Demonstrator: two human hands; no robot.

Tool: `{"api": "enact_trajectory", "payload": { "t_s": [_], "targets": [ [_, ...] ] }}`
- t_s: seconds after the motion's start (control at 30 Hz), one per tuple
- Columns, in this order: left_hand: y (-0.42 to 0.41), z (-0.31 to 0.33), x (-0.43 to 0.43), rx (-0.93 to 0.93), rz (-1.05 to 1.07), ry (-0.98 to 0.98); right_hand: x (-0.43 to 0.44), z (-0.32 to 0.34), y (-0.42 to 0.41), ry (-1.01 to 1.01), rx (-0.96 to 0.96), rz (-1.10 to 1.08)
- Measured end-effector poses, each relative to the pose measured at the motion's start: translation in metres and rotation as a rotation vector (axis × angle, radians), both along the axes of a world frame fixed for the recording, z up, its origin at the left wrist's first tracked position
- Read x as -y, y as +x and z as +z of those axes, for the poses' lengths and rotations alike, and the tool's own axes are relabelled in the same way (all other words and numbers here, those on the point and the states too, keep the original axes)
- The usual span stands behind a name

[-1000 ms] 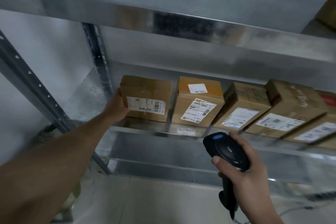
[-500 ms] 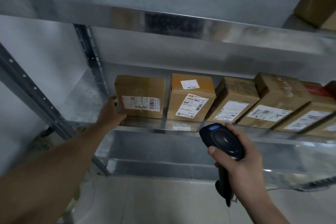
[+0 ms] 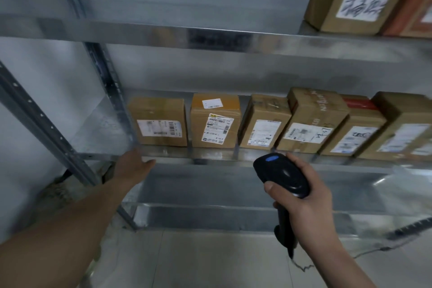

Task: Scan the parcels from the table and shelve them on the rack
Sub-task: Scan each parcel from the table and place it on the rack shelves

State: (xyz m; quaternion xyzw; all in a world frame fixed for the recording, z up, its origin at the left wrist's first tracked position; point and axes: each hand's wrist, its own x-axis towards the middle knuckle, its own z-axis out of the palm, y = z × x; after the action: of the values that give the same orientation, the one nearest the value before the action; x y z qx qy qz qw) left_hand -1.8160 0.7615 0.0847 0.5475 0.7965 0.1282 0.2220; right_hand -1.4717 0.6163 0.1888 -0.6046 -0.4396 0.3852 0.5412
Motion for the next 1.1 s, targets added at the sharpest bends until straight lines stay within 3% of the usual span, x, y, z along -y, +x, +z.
{"api": "enact_trajectory", "payload": {
  "t_s": [0.17,0.47,0.8,1.1],
  "targets": [
    [0.083,0.02,0.035,-0.115,-0.158,0.059,0.041,0.008,0.058,0.028,-0.023,-0.018],
    [0.275,0.07,0.082,-0.101,-0.458,0.244,0.116,0.031,0.186,0.112,0.024,-0.114],
    [0.486,0.128,0.095,-0.179,-0.849,0.37,0.166,0.055,0.324,0.19,0.071,-0.463],
    [0.696,0.149,0.096,-0.033,-1.174,0.501,0.191,0.069,0.463,0.243,0.168,-0.745]
  ]
}}
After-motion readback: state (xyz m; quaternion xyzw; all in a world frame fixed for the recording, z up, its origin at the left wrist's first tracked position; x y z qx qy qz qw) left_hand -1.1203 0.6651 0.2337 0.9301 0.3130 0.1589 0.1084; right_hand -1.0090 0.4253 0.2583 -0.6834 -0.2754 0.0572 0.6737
